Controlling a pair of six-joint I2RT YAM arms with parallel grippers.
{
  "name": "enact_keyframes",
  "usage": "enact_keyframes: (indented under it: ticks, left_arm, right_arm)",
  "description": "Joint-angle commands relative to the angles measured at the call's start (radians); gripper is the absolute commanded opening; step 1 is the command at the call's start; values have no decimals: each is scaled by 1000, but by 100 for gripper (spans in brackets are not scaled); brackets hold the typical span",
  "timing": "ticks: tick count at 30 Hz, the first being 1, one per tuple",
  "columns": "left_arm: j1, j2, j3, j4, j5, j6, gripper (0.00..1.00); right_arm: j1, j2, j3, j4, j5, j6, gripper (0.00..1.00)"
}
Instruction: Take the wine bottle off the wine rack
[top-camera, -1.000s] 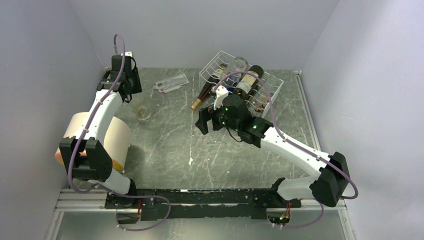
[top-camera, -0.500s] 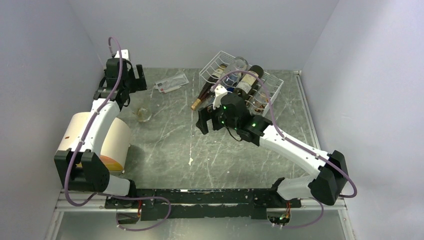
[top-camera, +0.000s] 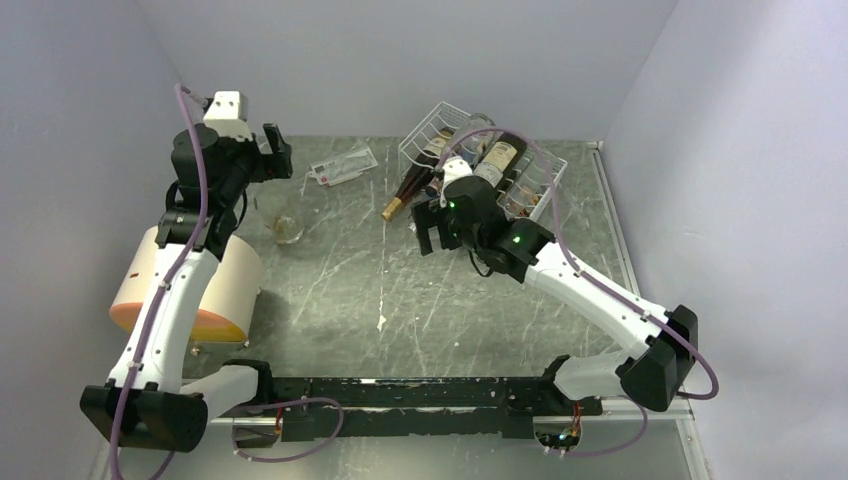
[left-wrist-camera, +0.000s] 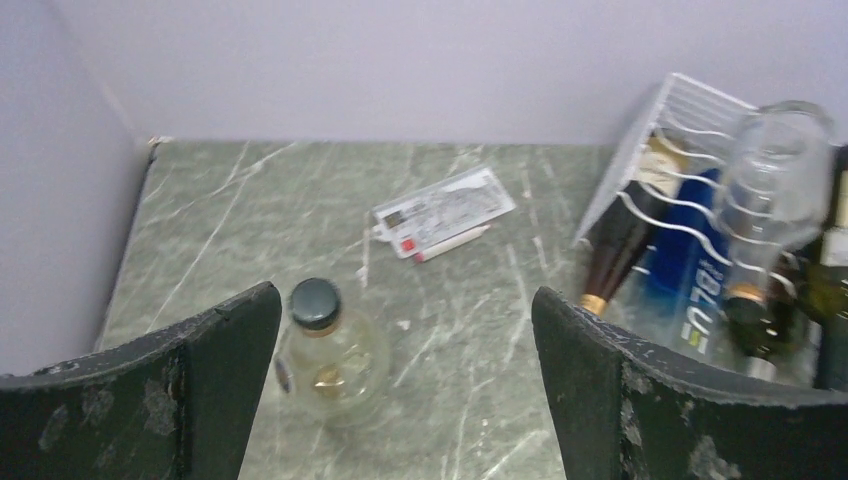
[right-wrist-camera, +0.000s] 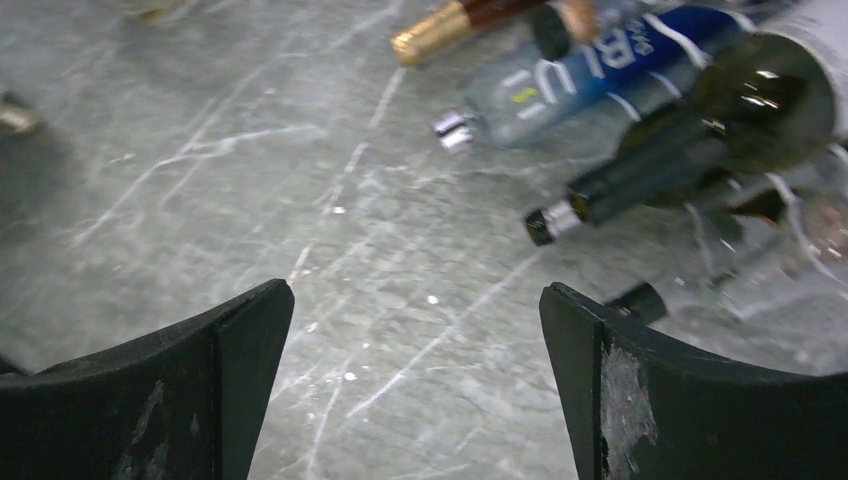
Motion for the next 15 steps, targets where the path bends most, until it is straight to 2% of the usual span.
enact_keyframes:
  ticks: [1,6,11,15]
  left_arm:
    - [-79,-35,-25,76,123,57,99]
    - [-162,-55,-31,87,192,49,97]
    - [-171,-53,-59,144,340,-4,95]
    - [-192,-1,-42,119,335,-2,93]
  right_arm:
    - [-87,-13,36,-101,172,70,100]
    - [-288,-19,-3,-49,-45,127,100]
    - [-301,49,45,8,-108,127,100]
    - [-306,139,120,31,-105,218,100]
